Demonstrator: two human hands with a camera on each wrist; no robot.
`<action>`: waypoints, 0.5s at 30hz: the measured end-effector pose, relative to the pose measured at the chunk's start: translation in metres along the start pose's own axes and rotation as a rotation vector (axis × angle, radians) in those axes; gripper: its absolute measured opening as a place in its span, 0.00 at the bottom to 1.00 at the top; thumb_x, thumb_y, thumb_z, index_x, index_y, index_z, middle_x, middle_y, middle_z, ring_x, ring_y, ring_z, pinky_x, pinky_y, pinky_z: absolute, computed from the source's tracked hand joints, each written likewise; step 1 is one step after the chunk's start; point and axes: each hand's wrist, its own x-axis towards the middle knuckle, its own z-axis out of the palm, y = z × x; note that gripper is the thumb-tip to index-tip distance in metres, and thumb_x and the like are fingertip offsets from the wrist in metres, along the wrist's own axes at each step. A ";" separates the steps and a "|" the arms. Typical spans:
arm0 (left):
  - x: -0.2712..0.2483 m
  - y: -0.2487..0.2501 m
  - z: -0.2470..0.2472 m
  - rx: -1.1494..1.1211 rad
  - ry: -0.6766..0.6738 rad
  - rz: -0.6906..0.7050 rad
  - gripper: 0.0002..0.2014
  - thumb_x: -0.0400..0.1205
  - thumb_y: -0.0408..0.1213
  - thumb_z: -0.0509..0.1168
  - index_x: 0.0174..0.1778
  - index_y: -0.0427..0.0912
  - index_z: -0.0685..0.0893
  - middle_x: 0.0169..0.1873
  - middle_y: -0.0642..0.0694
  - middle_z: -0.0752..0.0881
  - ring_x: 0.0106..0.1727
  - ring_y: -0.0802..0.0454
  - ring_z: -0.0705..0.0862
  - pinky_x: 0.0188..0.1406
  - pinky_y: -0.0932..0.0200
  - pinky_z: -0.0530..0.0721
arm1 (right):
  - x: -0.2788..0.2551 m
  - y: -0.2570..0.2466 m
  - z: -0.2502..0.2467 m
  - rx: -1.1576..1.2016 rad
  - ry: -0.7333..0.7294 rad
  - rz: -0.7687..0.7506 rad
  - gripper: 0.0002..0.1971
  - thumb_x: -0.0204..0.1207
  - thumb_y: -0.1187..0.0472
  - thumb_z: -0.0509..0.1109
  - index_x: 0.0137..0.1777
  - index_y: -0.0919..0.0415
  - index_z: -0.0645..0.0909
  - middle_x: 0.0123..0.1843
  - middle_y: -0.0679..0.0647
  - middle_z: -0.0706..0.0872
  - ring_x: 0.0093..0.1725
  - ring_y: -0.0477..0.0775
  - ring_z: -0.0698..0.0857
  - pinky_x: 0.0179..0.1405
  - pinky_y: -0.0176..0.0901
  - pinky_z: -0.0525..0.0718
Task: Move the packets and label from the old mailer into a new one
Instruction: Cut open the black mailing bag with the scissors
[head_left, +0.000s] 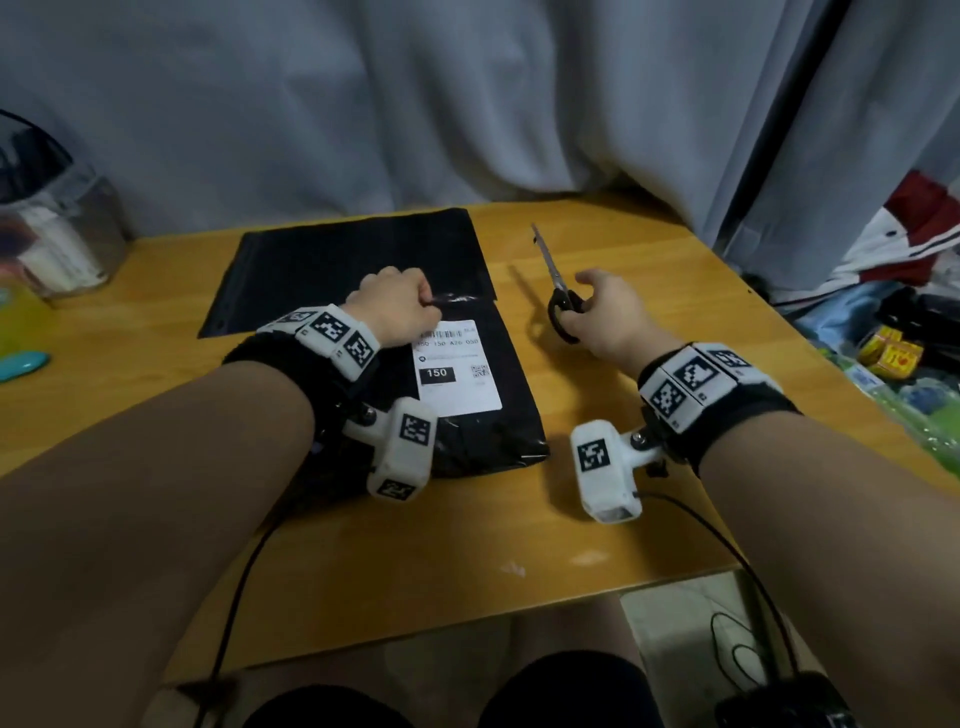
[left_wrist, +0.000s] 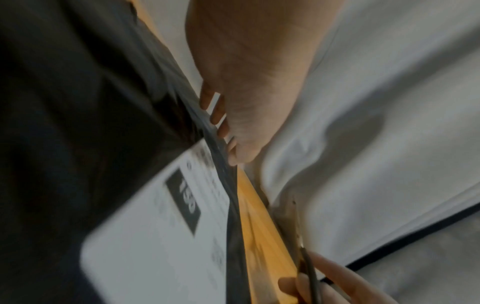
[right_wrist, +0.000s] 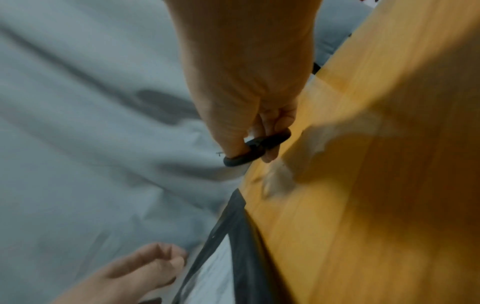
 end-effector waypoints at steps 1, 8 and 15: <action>0.001 -0.007 -0.006 0.050 -0.032 -0.036 0.19 0.79 0.48 0.64 0.65 0.49 0.76 0.64 0.41 0.75 0.67 0.39 0.74 0.67 0.44 0.75 | 0.000 -0.004 0.004 0.043 -0.020 -0.004 0.29 0.78 0.63 0.68 0.78 0.62 0.65 0.66 0.62 0.81 0.61 0.61 0.83 0.55 0.45 0.83; -0.005 -0.061 -0.028 0.066 -0.290 -0.205 0.40 0.78 0.57 0.64 0.82 0.49 0.54 0.79 0.40 0.64 0.77 0.40 0.67 0.75 0.52 0.65 | 0.007 -0.025 0.022 0.235 -0.078 0.030 0.14 0.74 0.63 0.74 0.57 0.56 0.76 0.44 0.56 0.84 0.37 0.52 0.82 0.37 0.45 0.84; -0.018 -0.085 -0.020 -0.180 -0.326 -0.216 0.27 0.72 0.51 0.74 0.64 0.44 0.78 0.58 0.44 0.83 0.61 0.44 0.81 0.66 0.52 0.77 | 0.013 -0.026 0.040 0.203 -0.099 0.064 0.20 0.69 0.51 0.78 0.53 0.55 0.72 0.41 0.50 0.81 0.41 0.51 0.81 0.48 0.48 0.84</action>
